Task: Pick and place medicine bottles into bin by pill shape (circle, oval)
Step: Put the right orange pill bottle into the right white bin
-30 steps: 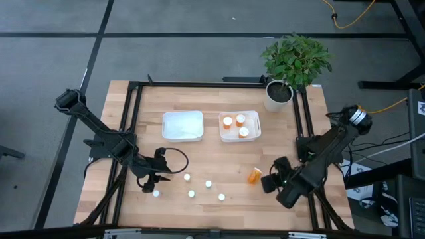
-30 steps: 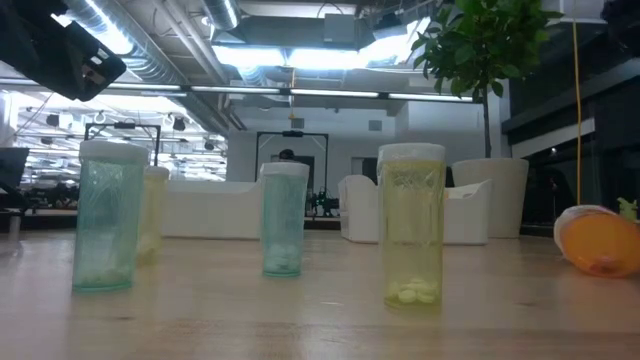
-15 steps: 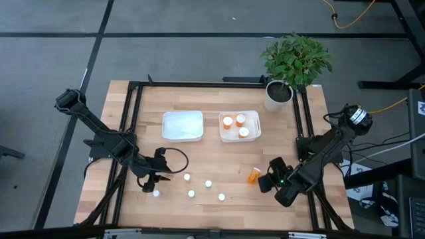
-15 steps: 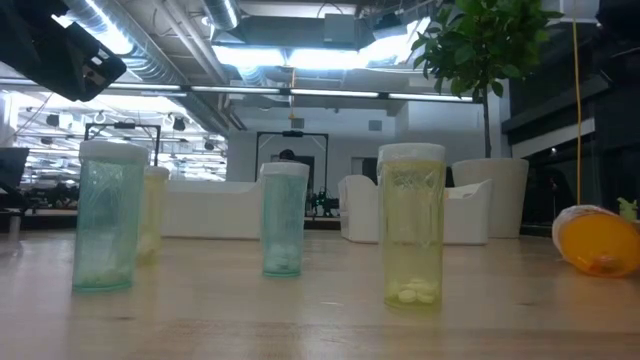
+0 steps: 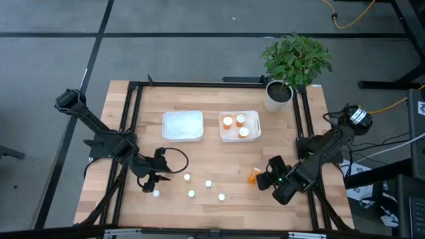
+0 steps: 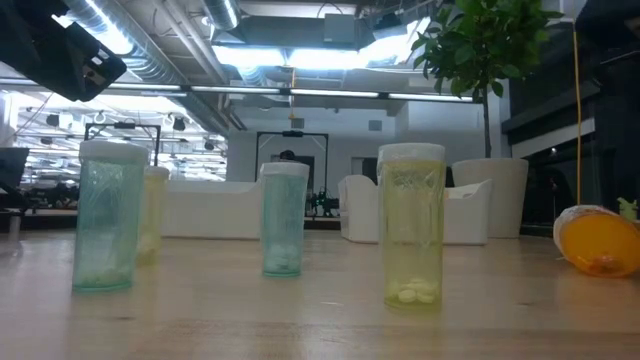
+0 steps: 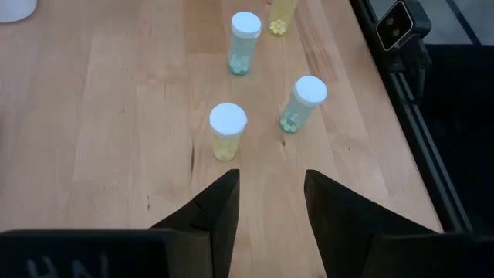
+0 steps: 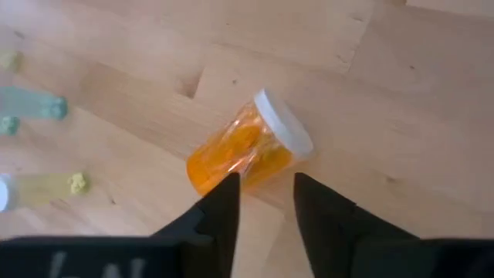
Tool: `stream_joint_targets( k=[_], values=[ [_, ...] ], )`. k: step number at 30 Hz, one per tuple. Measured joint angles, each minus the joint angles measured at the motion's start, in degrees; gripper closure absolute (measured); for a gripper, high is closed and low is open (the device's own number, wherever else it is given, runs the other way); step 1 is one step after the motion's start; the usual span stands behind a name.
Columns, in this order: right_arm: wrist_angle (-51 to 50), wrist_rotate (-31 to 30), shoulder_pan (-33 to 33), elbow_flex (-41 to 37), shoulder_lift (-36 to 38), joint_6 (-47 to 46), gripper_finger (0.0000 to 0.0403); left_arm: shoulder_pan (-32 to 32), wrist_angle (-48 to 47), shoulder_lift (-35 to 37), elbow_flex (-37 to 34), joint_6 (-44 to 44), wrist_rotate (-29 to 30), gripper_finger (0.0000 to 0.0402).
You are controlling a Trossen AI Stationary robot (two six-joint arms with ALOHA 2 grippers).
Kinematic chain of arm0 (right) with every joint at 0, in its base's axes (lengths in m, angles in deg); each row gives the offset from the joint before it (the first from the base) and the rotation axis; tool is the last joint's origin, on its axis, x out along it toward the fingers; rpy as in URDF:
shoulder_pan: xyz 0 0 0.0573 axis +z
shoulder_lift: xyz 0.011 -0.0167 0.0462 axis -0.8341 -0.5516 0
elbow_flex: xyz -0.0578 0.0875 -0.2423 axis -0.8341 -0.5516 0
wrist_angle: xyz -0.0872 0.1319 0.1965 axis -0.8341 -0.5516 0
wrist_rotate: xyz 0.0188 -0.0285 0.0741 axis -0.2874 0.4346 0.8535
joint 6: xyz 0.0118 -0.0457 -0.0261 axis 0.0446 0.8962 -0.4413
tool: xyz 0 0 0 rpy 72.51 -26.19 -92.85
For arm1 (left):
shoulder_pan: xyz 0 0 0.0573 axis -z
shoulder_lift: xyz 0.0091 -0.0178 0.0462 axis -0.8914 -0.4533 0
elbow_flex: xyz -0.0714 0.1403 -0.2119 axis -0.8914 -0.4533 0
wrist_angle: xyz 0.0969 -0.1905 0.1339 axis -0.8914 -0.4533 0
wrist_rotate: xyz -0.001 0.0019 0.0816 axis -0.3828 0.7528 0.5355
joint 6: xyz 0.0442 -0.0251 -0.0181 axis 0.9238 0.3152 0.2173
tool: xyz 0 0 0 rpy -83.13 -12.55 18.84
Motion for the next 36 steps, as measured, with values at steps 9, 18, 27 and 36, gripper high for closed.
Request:
stream_joint_targets(
  k=[9,18,27,36],
  values=[
    [0.41,2.70,-3.89,0.00,0.00,-3.62,0.0141,0.00,-0.02,0.01,0.00,0.02,0.00,0.0261],
    [4.40,4.67,-5.59,0.02,-0.82,-9.44,0.0125,0.00,-0.02,0.00,0.00,0.04,0.00,0.0261],
    [12.73,2.89,-5.59,0.07,-7.52,-11.92,0.0131,0.00,-0.22,0.01,0.01,0.04,-0.01,0.0261],
    [16.73,-3.89,-6.35,0.04,-10.72,-13.49,0.0133,0.00,-0.24,0.00,0.00,0.04,-0.02,0.0261]
  ],
)
